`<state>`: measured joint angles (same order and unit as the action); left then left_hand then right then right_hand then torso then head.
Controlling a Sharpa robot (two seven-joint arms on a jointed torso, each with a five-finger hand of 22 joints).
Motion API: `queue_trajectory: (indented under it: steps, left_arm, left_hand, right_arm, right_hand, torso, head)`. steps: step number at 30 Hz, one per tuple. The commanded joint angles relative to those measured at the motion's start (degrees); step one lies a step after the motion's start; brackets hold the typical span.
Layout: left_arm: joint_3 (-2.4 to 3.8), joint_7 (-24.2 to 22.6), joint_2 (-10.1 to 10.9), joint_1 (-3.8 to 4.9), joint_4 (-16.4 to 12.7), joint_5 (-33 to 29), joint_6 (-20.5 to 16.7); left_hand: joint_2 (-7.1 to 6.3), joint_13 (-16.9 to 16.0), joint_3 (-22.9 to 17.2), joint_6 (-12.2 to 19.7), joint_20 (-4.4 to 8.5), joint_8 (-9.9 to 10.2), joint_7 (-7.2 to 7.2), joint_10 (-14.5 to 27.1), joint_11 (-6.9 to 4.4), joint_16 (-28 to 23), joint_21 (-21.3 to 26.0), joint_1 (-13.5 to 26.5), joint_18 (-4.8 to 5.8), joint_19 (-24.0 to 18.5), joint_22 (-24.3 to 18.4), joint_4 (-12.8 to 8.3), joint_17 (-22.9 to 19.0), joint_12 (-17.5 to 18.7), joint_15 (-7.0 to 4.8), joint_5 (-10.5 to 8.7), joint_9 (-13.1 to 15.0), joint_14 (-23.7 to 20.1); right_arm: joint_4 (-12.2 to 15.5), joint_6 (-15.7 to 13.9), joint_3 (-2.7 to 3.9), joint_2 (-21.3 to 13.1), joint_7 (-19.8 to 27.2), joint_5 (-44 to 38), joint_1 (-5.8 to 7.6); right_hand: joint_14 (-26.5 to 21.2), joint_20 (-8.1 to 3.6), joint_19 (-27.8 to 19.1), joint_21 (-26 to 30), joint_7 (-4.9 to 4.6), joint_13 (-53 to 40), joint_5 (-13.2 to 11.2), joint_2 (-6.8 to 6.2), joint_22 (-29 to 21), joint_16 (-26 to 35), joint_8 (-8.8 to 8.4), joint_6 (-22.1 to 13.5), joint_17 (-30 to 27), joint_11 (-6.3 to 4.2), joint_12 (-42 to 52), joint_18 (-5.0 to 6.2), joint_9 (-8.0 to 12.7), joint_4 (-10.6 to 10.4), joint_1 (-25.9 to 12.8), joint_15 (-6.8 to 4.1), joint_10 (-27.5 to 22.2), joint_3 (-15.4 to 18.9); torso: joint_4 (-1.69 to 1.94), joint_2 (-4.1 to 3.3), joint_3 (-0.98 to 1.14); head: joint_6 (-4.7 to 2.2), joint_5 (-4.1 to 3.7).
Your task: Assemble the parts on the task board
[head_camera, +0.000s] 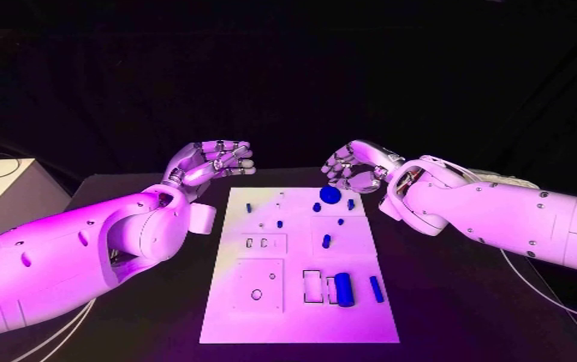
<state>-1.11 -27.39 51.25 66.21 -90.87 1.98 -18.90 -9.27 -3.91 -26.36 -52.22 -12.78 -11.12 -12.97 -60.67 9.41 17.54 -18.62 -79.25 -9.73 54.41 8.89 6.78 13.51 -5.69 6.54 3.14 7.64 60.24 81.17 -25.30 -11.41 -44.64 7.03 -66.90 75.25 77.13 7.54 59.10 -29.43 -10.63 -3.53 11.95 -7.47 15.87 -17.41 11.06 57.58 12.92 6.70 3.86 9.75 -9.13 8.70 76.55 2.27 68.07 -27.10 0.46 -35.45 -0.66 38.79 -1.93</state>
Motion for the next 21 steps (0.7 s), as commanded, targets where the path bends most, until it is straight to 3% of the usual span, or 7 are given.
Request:
queue_trajectory:
  steps: [1, 5, 7, 11, 14, 16, 21]
  left_arm:
    - [0.07, 0.0, 1.01, 0.19, -2.08, 1.79, 1.86]
    - [0.1, -0.08, 2.4, 0.25, -4.29, 2.03, 1.5]
    - [0.11, -0.13, 2.87, 0.26, -5.02, 2.08, 1.43]
    - [0.17, -0.23, 3.62, 0.32, -6.26, 2.13, 1.36]
    - [0.23, -0.28, 4.03, 0.36, -6.92, 2.15, 1.43]
    - [0.28, -0.3, 4.31, 0.39, -7.28, 2.16, 1.47]
    - [0.39, -0.25, 4.68, 0.43, -7.7, 2.17, 1.7]
  left_hand:
    - [-0.41, -0.02, -0.95, -0.21, 0.51, 0.16, 0.18, -0.67, -0.01, 2.35, -1.87, 0.97, -0.66, 0.9, 1.0, -0.76, 1.54, 0.46, -0.3, 0.03, 0.0, 0.76]
    - [-0.88, -0.11, -2.3, -0.49, 1.3, -0.19, 0.38, -1.59, -0.32, 8.18, -6.3, 2.42, -0.41, 0.62, 3.78, -2.45, 5.15, 0.26, -0.72, 0.05, 0.22, -0.61]
    - [-0.96, -0.13, -2.8, -0.51, 1.38, -0.4, 0.43, -1.76, -0.38, 10.64, -7.91, 2.91, -0.34, -0.28, 4.91, -3.05, 6.53, 0.11, -0.78, 0.04, 0.32, -1.66]
    - [-1.03, -0.15, -3.85, -0.39, 1.68, -0.82, 0.62, -1.96, -0.57, 16.86, -12.77, 3.92, -0.37, -1.67, 8.23, -4.28, 9.5, -0.34, -1.14, 0.0, 0.55, -3.28]
    - [-1.05, -0.16, -4.19, -0.34, 1.88, -1.02, 0.68, -2.0, -0.69, 19.4, -15.41, 4.36, -0.41, -2.02, 9.99, -4.69, 10.51, -0.53, -1.26, 0.04, 0.65, -3.76]
    - [-1.03, -0.16, -4.64, -0.27, 2.22, -1.29, 0.82, -1.97, -0.9, 23.41, -20.15, 4.9, -0.39, -1.97, 13.07, -5.2, 12.07, -0.76, -1.53, 0.19, 0.8, -4.07]
    - [-1.24, -0.15, -5.25, 0.14, 2.58, -1.55, 0.89, -1.6, -0.92, 28.78, -27.29, 5.67, -0.56, -3.19, 17.82, -5.88, 14.0, -0.96, -1.79, 0.01, 0.98, -4.77]
  right_arm:
    - [0.65, 3.61, 0.0, 0.13, -6.2, -13.09, 0.17]
    - [0.9, 3.4, 0.0, 0.48, -9.11, -17.9, 0.27]
    - [0.9, 3.14, 0.0, 0.62, -10.33, -19.39, 0.28]
    - [0.85, 3.16, 0.0, 0.82, -12.61, -21.58, 0.3]
    - [0.65, 3.58, 0.0, 1.13, -13.72, -22.47, 0.3]
    - [0.54, 3.97, 0.0, 1.31, -14.31, -22.85, 0.27]
    - [0.26, 4.91, 0.0, 1.53, -15.17, -23.26, 0.24]
  right_hand:
    - [8.86, -2.8, 5.48, -11.64, 1.22, -0.14, -0.36, -1.79, 7.54, -13.15, -1.79, 2.79, 9.77, -1.61, -0.35, 0.73, -0.46, -1.04, -1.1, -2.4, 2.9, -0.03]
    - [7.84, -2.79, 7.98, -15.0, 1.44, -0.21, -0.35, -3.75, 10.22, -26.28, -2.67, 2.78, 17.72, -1.71, -0.37, 0.65, -1.15, -2.61, -2.35, -2.51, 2.76, -2.71]
    - [8.29, -2.74, 11.56, -21.73, 1.54, -0.22, -0.31, -4.41, 19.14, -36.29, -2.92, 2.6, 27.14, -1.75, -0.29, -0.59, -1.59, -3.38, -2.57, -2.32, 2.47, -3.86]
    - [8.97, -2.43, 16.14, -30.61, 1.53, -0.23, -0.31, -5.76, 31.03, -49.57, -3.09, 2.29, 40.87, -1.51, -0.28, -2.4, -2.41, -4.63, -3.02, -2.07, 1.64, -4.94]
    - [9.21, -2.26, 18.09, -34.58, 1.45, -0.22, -0.41, -6.38, 36.48, -53.99, -3.14, 2.1, 45.7, -1.43, -0.33, -3.22, -2.82, -5.32, -3.35, -1.88, 0.94, -5.08]
    - [9.32, -2.12, 19.21, -36.83, 1.43, -0.22, -0.36, -6.71, 39.56, -55.94, -3.19, 1.94, 47.87, -1.37, -0.33, -3.71, -3.02, -5.67, -3.47, -1.84, 0.51, -5.06]
    - [9.27, -1.92, 20.69, -39.78, 1.45, -0.25, -0.36, -7.05, 43.59, -57.71, -3.2, 1.81, 49.5, -1.32, -0.33, -4.33, -3.35, -6.18, -3.58, -1.8, 0.04, -4.98]
  torso:
    - [0.63, -1.63, -0.34]
    - [0.98, -2.63, -0.46]
    - [1.13, -3.06, -0.49]
    - [1.63, -3.85, -0.69]
    - [1.91, -4.31, -0.78]
    - [2.04, -4.61, -0.79]
    - [2.24, -5.12, -0.86]
  head:
    - [-0.16, -0.68]
    - [-0.37, -1.13]
    - [-0.37, -1.22]
    - [-0.08, -1.72]
    - [0.02, -2.09]
    - [0.11, -2.27]
    - [0.31, -2.74]
